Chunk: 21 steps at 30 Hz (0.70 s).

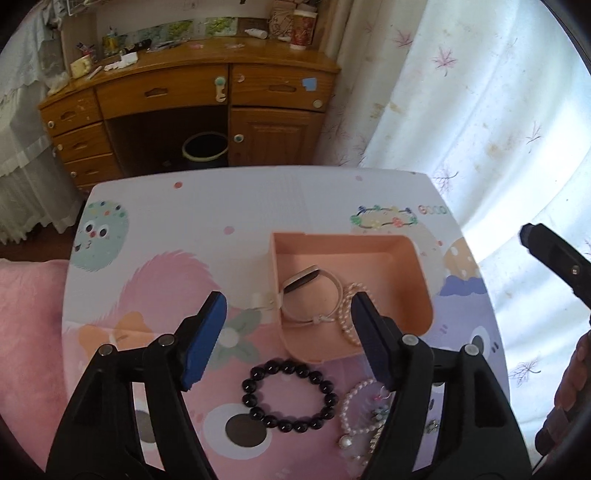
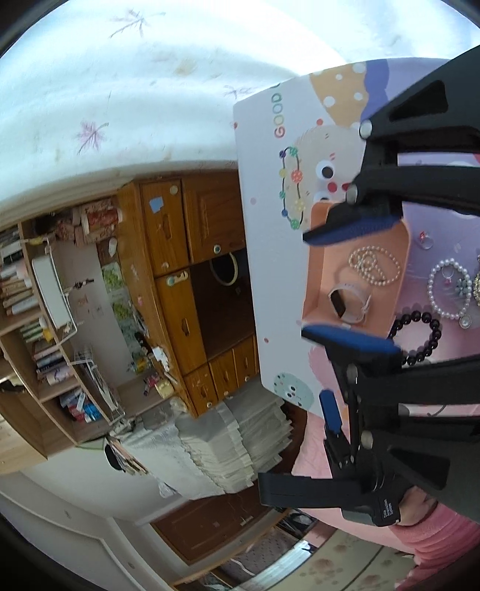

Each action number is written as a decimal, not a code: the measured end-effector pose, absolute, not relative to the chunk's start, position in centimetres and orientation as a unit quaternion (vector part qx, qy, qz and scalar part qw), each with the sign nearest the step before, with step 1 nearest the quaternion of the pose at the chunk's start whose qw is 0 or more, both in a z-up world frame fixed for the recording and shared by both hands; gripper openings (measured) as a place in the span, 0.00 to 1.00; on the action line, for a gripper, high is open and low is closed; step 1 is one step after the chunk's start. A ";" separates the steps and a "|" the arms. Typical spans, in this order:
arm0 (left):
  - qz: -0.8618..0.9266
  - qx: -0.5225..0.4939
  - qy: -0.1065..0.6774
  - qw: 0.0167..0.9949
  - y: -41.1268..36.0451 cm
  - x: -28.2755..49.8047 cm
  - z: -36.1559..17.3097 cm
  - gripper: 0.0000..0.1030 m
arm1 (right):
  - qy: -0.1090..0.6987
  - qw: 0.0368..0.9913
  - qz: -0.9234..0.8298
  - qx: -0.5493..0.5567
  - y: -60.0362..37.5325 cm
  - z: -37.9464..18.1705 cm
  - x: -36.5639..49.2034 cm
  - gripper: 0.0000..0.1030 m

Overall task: Organize jewelry
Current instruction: 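Grasp the black bead bracelet with the left tool while the right tool grasps the red string bracelet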

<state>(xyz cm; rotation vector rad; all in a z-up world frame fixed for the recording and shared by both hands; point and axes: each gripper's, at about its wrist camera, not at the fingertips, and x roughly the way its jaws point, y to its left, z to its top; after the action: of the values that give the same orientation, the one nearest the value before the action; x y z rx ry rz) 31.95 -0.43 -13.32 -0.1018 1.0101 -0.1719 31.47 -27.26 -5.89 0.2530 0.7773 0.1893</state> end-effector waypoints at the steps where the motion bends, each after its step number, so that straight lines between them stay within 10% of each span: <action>1: -0.078 -0.048 0.488 0.868 -0.3 31.6 -13.5 0.66 | 0.381 0.912 0.085 0.126 -27.8 -6.1 31.1 0.63; 6: -0.074 -0.044 0.494 0.865 1.1 29.5 -14.2 0.66 | 0.402 0.903 0.059 0.137 -28.3 -8.3 28.1 0.83; 21: -0.078 -0.031 0.601 0.795 5.6 22.3 -19.8 0.66 | 0.492 0.863 -0.017 0.112 -21.3 -18.2 12.7 0.85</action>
<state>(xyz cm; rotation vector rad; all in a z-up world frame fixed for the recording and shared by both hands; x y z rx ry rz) 22.34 5.60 -19.82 -0.0667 1.2907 -0.1674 12.66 -21.33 -18.24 0.2355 1.0309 -0.0348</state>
